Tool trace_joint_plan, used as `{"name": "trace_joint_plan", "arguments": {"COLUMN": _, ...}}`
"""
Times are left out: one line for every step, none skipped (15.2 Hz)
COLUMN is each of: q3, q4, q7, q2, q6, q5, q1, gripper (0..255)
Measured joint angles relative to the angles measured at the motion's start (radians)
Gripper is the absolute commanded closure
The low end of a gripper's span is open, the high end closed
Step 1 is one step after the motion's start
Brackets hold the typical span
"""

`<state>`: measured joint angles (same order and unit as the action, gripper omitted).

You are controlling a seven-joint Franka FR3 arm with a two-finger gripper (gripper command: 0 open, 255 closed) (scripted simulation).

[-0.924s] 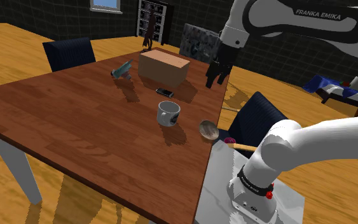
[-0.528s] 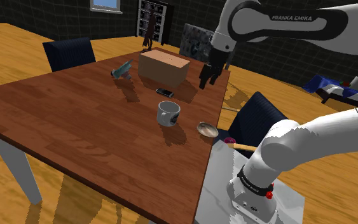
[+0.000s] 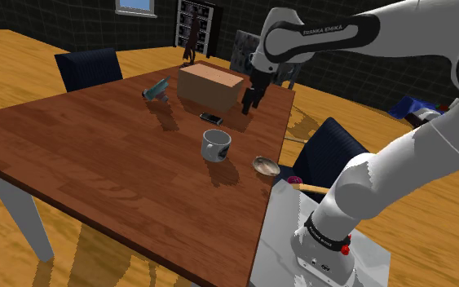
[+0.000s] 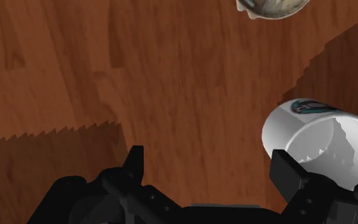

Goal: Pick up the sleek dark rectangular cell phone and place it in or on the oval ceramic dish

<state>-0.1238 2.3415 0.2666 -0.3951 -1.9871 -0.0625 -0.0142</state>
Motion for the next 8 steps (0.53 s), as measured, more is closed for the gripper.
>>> {"name": "trace_joint_plan", "arguments": {"q3": -0.009, "q4": -0.015, "q7": 0.025, "q2": 0.04, "q6": -0.025, "q5": 0.0, "q1": -0.002, "gripper": 0}}
{"name": "trace_joint_plan", "arguments": {"q3": -0.016, "q4": -0.041, "q7": 0.048, "q2": 0.076, "q6": -0.037, "q5": 0.001, "q1": -0.005, "gripper": 0}}
{"name": "trace_joint_plan", "arguments": {"q3": -0.026, "q4": -0.064, "q7": 0.075, "q2": 0.119, "q6": -0.058, "q5": 0.003, "q1": -0.006, "gripper": 0}}
{"name": "trace_joint_plan", "arguments": {"q3": -0.032, "q4": -0.089, "q7": 0.099, "q2": 0.168, "q6": -0.083, "q5": 0.007, "q1": -0.009, "gripper": 0}}
{"name": "trace_joint_plan", "arguments": {"q3": -0.04, "q4": -0.108, "q7": 0.125, "q2": 0.204, "q6": -0.1, "q5": 0.01, "q1": -0.01, "gripper": 0}}
{"name": "trace_joint_plan", "arguments": {"q3": -0.043, "q4": -0.136, "q7": 0.147, "q2": 0.242, "q6": -0.111, "q5": 0.015, "q1": -0.012, "gripper": 0}}
{"name": "trace_joint_plan", "arguments": {"q3": -0.048, "q4": -0.161, "q7": 0.172, "q2": 0.28, "q6": -0.124, "q5": 0.021, "q1": -0.013, "gripper": 0}}
{"name": "trace_joint_plan", "arguments": {"q3": -0.053, "q4": -0.19, "q7": 0.199, "q2": 0.322, "q6": -0.139, "q5": 0.027, "q1": -0.012, "gripper": 0}}
